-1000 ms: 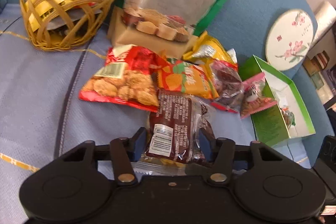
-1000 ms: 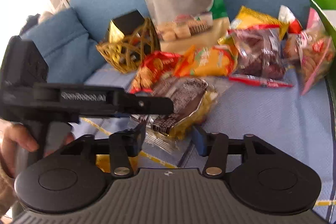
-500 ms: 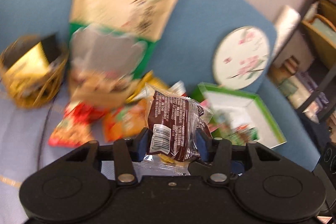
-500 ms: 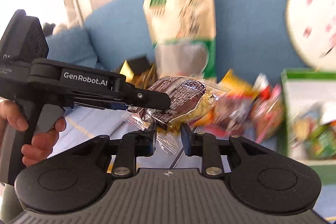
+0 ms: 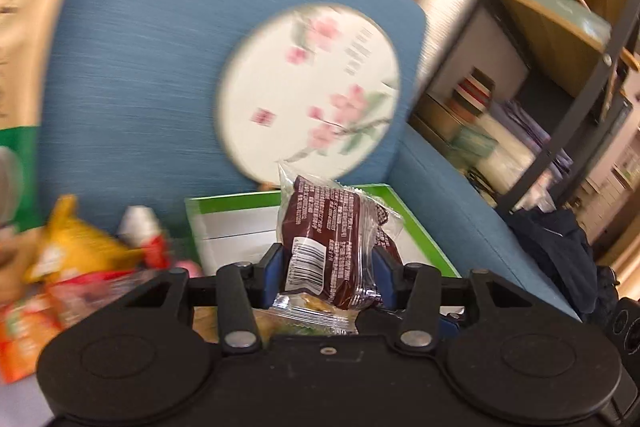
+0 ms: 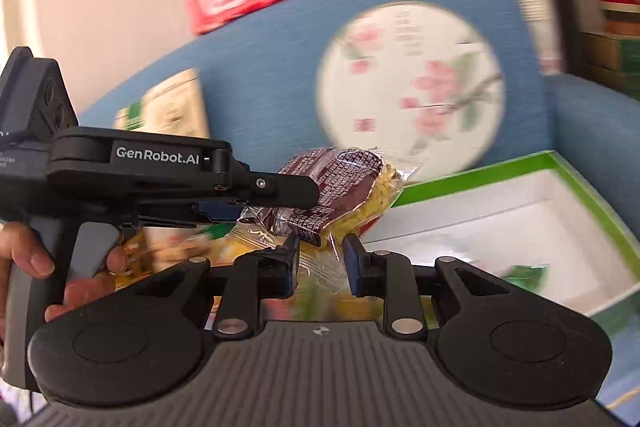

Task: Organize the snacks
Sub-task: 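Carry the chocolate packet into the green box and open the left tool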

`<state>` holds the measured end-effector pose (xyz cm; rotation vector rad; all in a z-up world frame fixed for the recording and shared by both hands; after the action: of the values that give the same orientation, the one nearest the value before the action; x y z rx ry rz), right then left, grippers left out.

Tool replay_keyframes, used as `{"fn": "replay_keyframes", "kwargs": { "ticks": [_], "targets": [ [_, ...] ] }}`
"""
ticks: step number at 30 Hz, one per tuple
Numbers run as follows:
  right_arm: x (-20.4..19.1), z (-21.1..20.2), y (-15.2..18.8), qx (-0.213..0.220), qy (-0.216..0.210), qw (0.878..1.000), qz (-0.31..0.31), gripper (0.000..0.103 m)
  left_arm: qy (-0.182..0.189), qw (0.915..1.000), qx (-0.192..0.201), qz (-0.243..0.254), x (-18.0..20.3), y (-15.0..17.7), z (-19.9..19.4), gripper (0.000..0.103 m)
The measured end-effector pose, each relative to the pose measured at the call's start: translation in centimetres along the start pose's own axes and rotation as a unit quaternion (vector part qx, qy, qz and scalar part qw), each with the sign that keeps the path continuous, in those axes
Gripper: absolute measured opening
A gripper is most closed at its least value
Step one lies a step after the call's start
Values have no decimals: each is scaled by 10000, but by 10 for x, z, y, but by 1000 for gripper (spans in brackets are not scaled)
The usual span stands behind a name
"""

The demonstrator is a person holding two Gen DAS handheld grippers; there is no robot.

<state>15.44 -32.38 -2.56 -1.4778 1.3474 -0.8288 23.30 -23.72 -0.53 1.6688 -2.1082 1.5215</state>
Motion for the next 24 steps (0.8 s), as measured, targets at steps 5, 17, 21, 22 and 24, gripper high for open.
{"fn": "replay_keyframes", "kwargs": {
  "ticks": [5, 17, 21, 22, 24],
  "targets": [
    [45, 3, 12, -106, 523, 9982, 284, 43, 131, 9996, -204, 140, 23, 9, 53, 56],
    [99, 21, 36, -322, 1147, 9920, 423, 42, 123, 9994, -294, 161, 23, 11, 124, 84],
    [107, 38, 59, -894, 1703, 9813, -69, 54, -245, 9995, 137, 169, 10, 8, 110, 103],
    [104, 38, 58, -910, 1736, 9804, -182, 55, -257, 9993, 126, 221, 9, 7, 106, 103],
    [98, 33, 51, -800, 1724, 9814, -253, 63, -332, 9990, 98, 291, 6, 7, 94, 103]
  ]
}}
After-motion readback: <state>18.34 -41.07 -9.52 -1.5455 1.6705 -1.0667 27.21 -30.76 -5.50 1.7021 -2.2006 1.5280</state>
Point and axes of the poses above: each gripper's, at about its wrist camera, not at the fingertips, and z roughly the way its jaws point, x to its right, y to its underside, the point moved 9 cm from there along z, roughly the way its jaws point, and after that the axes turned 13 degrees about -z, right-handed, at the moved point
